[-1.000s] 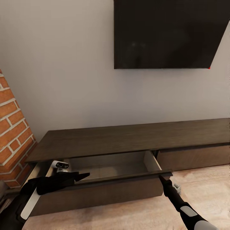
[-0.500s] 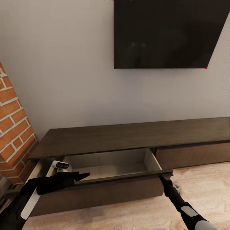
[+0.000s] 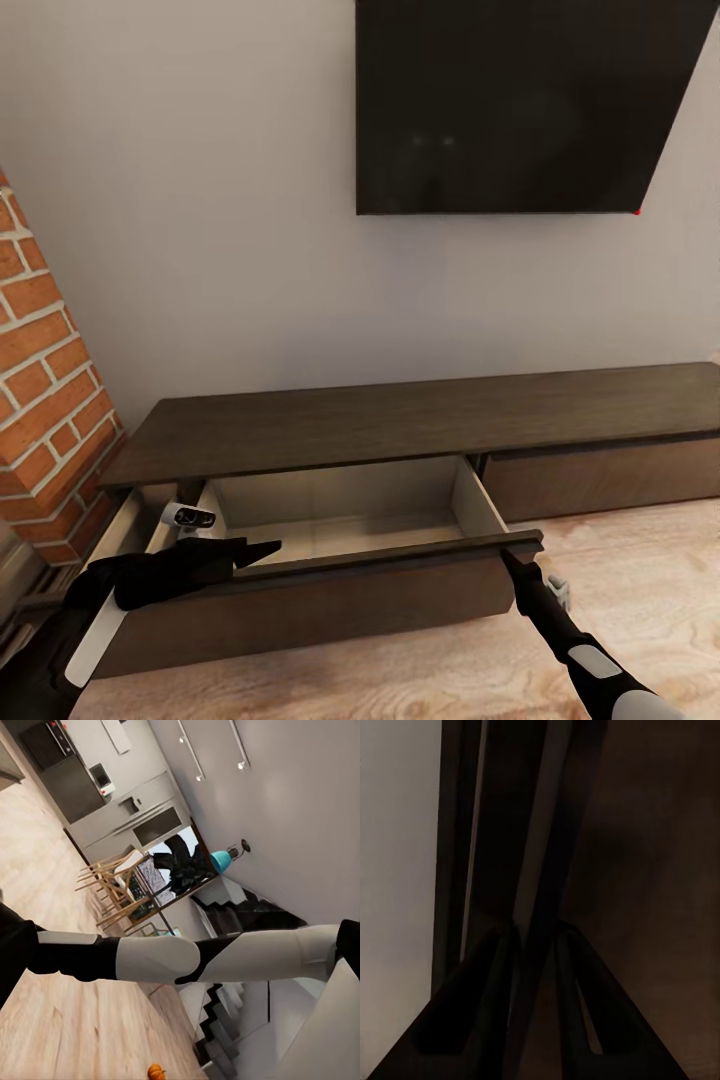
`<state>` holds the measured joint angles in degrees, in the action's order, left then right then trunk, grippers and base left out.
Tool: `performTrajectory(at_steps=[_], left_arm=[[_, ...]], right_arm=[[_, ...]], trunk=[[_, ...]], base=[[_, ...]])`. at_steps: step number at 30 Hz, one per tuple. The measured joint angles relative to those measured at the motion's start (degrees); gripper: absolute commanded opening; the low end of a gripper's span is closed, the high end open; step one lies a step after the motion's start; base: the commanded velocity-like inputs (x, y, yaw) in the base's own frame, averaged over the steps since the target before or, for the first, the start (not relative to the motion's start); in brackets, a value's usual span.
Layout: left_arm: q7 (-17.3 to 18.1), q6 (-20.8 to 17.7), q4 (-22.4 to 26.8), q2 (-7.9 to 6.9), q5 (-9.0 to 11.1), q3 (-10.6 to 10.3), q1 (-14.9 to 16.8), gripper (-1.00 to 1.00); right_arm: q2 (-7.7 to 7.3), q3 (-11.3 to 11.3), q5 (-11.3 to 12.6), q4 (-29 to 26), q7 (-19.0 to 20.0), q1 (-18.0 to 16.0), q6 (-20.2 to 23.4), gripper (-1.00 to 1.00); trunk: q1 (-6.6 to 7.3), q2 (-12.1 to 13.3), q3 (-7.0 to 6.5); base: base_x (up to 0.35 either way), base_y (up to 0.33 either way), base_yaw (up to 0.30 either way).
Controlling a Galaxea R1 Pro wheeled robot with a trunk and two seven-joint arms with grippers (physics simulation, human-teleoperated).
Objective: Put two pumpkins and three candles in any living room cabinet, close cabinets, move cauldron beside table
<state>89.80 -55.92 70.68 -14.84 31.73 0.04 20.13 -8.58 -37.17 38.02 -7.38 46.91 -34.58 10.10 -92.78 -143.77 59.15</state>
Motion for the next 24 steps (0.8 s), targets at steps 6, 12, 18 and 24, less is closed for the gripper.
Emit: performTrajectory(at_steps=[6,12,18,24], left_arm=[[0.00,0.00,-0.01,-0.02,0.00,0.00,-0.02,1.00],[0.00,0.00,-0.01,-0.04,0.00,0.00,-0.02,1.00],[0.00,0.00,-0.01,-0.05,0.00,0.00,-0.03,1.00],[0.00,0.00,-0.01,-0.07,0.00,0.00,0.01,1.00]], right_arm=[[-0.02,-0.13,0.05,-0.01,-0.09,-0.01,0.00,-1.00],[-0.14,0.09,-0.02,0.00,-0.01,0.00,0.00,-1.00],[-0.05,-0.16,0.08,-0.01,-0.12,-0.01,0.00,-1.00],[-0.22,0.01,0.00,0.00,-0.08,0.00,0.00,-1.00]], trunk=[[-0.01,0.00,0.00],[0.00,0.00,0.00],[-0.01,0.00,0.00],[0.00,0.00,0.00]], base=[[-0.091,0.000,0.000],[-0.024,0.000,0.000],[-0.038,0.000,0.000],[-0.069,0.000,0.000]])
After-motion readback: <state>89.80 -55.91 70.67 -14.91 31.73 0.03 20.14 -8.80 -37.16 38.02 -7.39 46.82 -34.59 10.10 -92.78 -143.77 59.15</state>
